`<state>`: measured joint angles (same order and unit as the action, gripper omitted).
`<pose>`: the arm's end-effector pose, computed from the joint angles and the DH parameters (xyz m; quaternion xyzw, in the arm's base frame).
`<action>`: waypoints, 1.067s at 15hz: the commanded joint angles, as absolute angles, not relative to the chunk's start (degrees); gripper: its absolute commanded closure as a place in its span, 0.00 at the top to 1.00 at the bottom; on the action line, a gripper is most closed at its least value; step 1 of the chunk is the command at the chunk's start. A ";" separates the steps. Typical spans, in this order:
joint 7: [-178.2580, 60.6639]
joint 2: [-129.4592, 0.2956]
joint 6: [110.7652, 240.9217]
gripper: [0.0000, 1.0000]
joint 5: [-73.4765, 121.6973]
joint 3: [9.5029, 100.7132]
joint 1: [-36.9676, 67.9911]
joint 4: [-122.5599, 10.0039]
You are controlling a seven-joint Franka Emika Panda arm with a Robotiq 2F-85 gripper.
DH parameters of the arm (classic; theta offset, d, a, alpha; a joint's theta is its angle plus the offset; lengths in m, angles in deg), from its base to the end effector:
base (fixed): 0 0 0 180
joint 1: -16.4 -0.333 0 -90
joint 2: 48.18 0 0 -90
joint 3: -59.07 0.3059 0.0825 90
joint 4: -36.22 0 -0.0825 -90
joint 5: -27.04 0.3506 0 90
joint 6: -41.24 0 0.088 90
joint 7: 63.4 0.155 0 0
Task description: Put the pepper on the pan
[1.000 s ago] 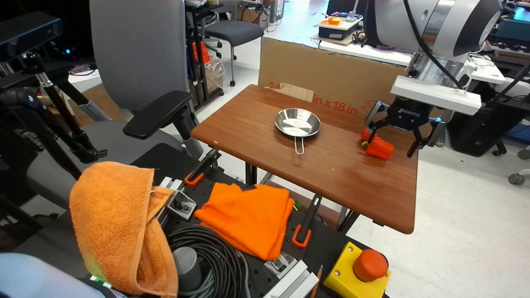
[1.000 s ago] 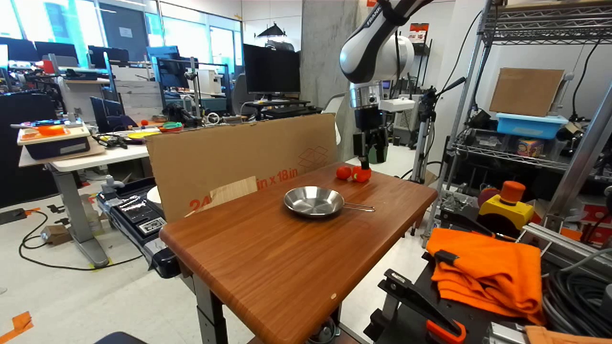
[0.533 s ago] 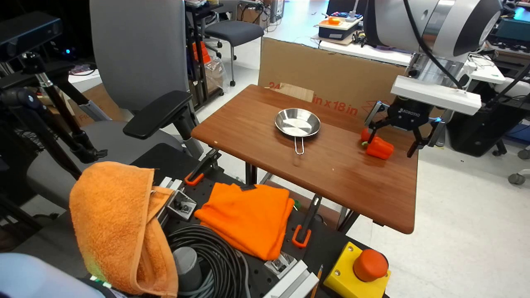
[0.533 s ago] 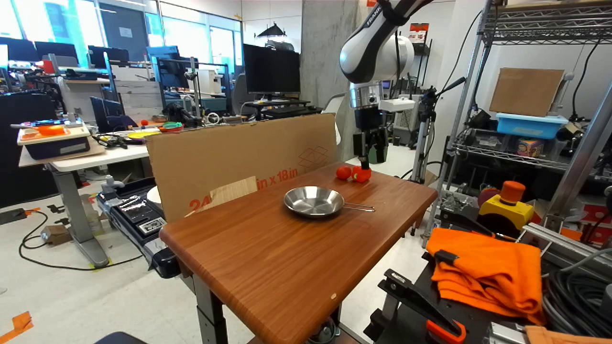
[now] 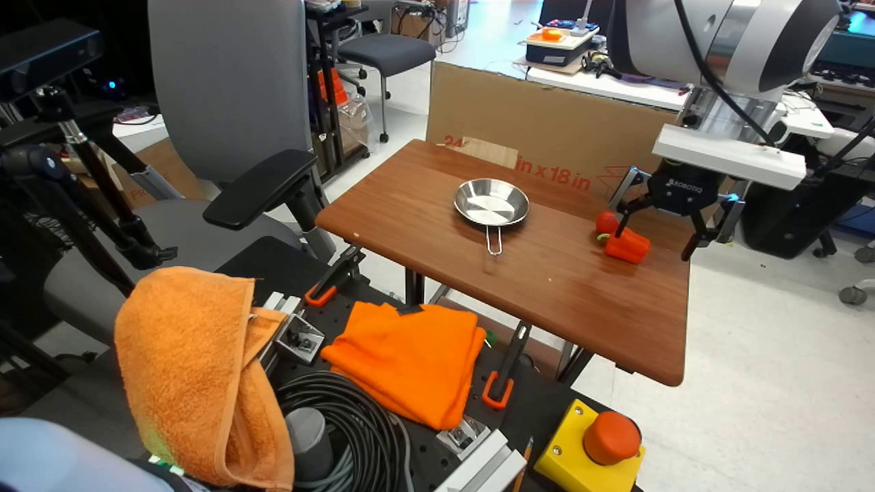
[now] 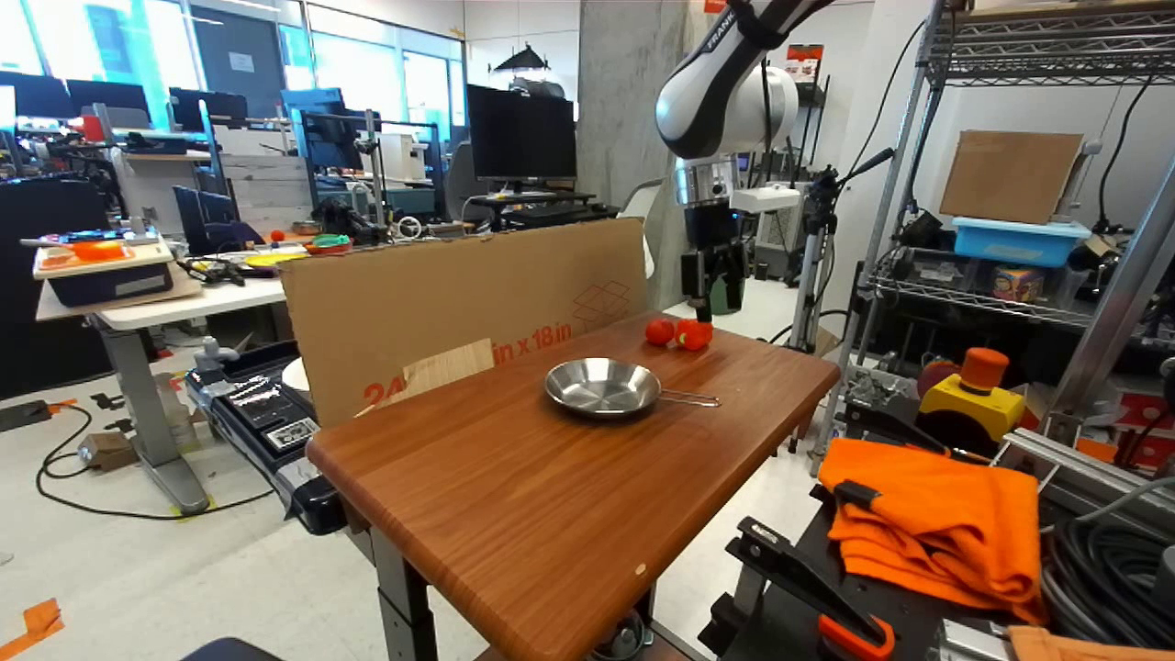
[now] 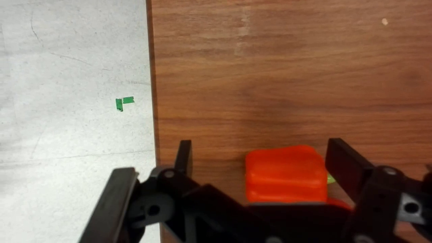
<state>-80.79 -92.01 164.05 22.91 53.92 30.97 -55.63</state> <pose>0.5897 -0.2142 0.1348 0.9919 0.0115 -0.1243 0.0218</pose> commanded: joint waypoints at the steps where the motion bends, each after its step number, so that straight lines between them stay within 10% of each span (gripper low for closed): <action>1: -81.28 -91.59 164.61 1.00 22.21 54.10 30.75 -54.95; 16: -91.63 -92.70 164.39 1.00 23.28 58.12 31.89 -53.98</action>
